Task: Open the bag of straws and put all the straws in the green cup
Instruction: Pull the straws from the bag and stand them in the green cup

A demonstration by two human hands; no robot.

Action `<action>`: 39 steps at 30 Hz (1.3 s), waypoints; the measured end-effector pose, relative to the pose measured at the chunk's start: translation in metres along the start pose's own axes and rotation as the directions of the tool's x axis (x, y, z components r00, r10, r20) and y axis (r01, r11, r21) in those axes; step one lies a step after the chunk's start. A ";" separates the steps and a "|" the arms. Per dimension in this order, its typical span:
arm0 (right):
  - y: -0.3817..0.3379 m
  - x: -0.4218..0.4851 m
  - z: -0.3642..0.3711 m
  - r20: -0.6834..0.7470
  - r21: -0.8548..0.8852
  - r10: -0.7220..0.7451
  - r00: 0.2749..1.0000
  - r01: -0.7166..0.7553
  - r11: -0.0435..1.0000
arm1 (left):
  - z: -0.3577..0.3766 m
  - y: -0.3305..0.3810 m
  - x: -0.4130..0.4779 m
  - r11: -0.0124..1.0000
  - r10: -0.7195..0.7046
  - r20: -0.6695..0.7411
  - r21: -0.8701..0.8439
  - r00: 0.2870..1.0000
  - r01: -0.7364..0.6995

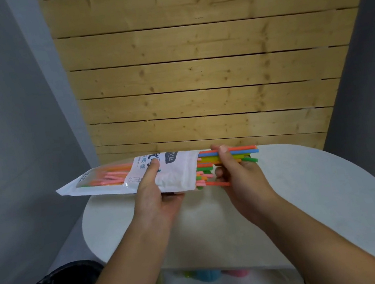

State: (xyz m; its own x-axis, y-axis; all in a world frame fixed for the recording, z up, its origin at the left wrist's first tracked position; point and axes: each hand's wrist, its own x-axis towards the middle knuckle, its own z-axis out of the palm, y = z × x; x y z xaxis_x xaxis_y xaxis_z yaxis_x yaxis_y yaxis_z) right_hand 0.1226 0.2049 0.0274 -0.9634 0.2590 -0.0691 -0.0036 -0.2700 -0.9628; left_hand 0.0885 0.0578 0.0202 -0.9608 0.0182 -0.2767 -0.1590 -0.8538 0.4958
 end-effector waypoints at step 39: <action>-0.062 0.052 -0.149 -0.332 0.122 -0.117 0.936 0.166 0.979 | -0.008 -0.026 0.056 0.999 -0.034 -0.085 0.005 0.996 0.035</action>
State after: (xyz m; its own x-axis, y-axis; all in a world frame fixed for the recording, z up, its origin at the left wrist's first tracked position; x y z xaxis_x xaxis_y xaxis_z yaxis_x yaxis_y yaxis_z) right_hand 0.1123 0.3730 0.0450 -0.8121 0.5822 -0.0383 -0.1960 -0.3340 -0.9220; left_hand 0.0404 0.0764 -0.0148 -0.9319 0.0032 -0.3627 -0.1935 -0.8501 0.4897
